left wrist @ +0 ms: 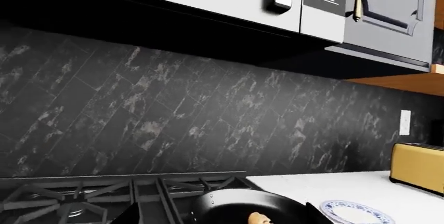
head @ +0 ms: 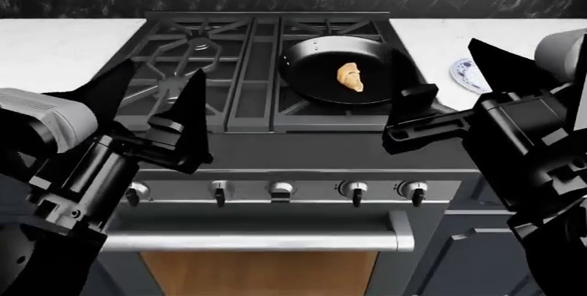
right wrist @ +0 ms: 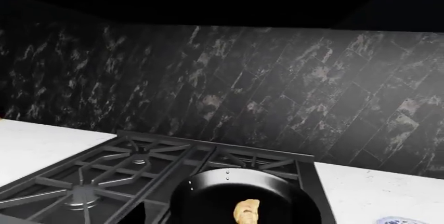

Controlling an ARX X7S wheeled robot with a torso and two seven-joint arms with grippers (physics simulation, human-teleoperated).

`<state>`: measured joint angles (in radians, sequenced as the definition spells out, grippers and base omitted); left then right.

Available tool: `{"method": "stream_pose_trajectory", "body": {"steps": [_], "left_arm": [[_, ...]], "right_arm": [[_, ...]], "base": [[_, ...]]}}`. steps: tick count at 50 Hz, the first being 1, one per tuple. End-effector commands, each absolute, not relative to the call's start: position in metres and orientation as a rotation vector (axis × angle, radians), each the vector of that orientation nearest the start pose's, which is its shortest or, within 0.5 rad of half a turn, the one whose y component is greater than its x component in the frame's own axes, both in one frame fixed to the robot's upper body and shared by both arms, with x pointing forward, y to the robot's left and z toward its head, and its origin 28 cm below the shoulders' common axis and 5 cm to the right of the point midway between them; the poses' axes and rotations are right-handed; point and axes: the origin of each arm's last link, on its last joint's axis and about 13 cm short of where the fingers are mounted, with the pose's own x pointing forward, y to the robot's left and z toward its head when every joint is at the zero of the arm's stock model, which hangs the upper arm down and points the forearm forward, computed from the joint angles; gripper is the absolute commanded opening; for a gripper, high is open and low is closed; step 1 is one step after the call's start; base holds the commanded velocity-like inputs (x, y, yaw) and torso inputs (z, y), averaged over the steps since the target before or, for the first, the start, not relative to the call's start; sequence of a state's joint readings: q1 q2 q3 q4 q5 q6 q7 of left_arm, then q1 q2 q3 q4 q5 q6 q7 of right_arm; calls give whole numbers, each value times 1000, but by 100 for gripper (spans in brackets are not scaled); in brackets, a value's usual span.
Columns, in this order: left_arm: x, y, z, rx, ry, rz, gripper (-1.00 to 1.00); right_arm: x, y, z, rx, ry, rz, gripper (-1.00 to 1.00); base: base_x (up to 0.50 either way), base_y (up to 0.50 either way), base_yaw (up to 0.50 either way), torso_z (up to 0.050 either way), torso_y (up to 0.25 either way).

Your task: Pick the croissant and place it on the pan. Then turn on the stove to warm the croissant.

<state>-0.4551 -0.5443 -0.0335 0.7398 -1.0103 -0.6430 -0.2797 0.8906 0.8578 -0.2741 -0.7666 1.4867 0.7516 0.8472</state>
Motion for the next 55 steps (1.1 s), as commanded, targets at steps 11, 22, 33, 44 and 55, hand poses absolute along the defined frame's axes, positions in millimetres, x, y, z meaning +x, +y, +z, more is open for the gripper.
{"method": "stream_pose_trajectory", "body": {"steps": [11,22,33,44,55], "left_arm": [[214,233,190,24,-563,-247,100],[212,234,181,61,-613,-194,100],[209,231,162,45,-585,-180,100],[222,235,141,24,-532,-84,100],[225,236,135,26,-506,-58,100]], "right_arm": [[185,-140,244,-16,-287,157,100],[180,-141,223,-31,-375,103,100],[180,-142,210,-6,-342,3,100],[189,-144,196,-119,-348,-53,100],[183,-147,192,-260,-481,-72,100]], "base": [[0,0,0,-24,0],[0,0,0,-50,0],[0,0,0,-50,0],[0,0,0,-50,0],[0,0,0,-50,0]]}}
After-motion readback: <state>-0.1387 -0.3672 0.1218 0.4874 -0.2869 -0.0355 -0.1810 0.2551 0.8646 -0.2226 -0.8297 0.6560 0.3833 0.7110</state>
